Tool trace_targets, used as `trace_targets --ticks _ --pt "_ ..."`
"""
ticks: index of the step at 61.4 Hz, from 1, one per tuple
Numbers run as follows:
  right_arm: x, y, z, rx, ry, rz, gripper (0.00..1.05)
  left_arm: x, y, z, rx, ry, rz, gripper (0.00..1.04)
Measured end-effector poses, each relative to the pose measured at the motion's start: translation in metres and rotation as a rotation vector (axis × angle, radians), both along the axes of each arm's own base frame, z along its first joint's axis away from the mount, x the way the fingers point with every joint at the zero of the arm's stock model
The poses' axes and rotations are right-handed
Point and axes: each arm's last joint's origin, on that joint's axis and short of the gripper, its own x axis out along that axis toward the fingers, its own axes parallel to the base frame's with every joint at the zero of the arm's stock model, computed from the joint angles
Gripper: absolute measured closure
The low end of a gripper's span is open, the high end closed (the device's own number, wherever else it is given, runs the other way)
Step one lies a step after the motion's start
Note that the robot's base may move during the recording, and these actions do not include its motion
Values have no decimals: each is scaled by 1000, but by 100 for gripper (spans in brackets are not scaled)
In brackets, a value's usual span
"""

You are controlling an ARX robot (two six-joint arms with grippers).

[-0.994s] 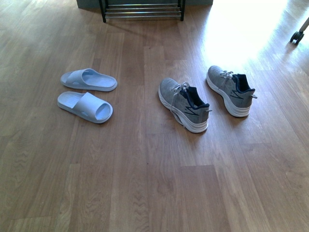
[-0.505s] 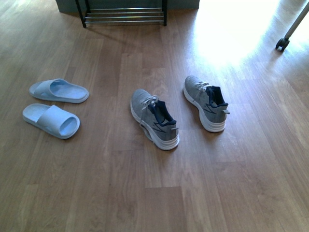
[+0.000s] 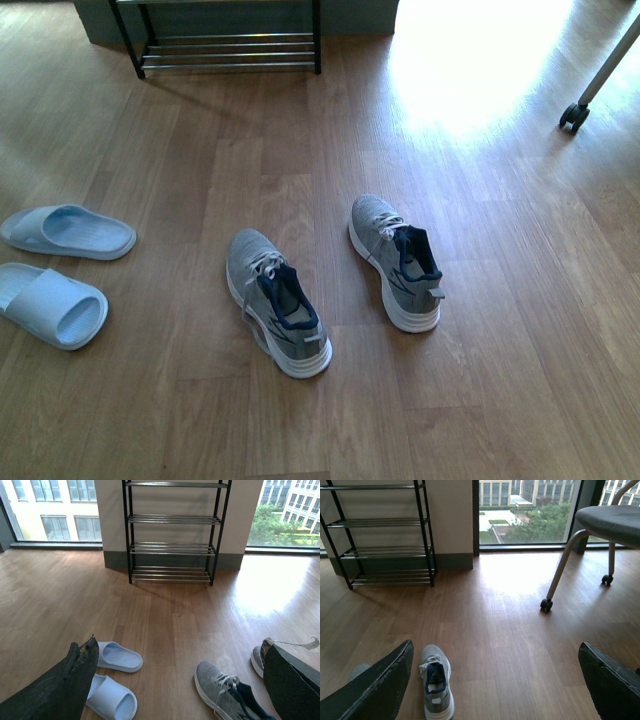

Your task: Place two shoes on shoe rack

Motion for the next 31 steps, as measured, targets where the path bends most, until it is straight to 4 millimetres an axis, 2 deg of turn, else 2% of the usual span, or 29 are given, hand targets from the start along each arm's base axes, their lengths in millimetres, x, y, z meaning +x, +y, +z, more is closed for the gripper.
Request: trace_targets --ticks 31 --pt "0 0 0 0 0 0 9 0 0 0 0 0 0 9"
